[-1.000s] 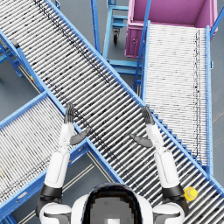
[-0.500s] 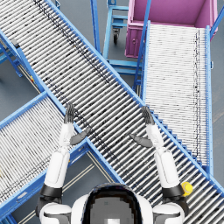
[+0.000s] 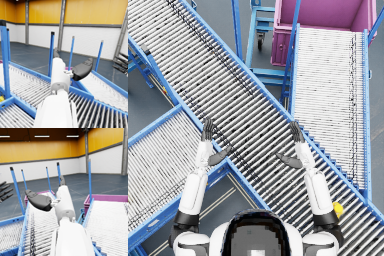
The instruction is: Pick up the oil and place it on the left assembly line, put the cola on the right, and keep Sprite still
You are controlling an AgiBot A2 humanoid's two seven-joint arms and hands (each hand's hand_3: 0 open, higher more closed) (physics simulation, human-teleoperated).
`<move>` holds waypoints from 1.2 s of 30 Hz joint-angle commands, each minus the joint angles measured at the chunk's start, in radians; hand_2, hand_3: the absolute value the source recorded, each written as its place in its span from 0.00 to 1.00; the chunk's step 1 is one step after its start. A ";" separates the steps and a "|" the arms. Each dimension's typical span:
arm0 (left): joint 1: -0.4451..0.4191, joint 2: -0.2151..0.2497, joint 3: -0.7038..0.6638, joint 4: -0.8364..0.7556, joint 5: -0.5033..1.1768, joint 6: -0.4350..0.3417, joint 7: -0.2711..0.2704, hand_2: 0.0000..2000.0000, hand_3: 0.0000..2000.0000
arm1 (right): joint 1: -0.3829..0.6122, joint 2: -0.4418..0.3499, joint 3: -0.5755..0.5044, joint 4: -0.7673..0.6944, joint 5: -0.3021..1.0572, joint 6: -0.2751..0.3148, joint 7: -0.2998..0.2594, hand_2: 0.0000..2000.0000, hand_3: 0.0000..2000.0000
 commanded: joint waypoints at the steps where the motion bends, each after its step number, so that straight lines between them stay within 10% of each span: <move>1: 0.000 0.000 0.000 0.000 0.000 0.000 0.000 0.00 0.00 | 0.000 0.000 0.000 0.000 0.000 0.000 0.000 0.00 0.00; 36: 0.000 0.000 0.000 0.000 0.000 0.000 0.000 0.00 0.00 | 0.000 0.000 0.000 0.000 0.000 0.000 0.000 0.00 0.00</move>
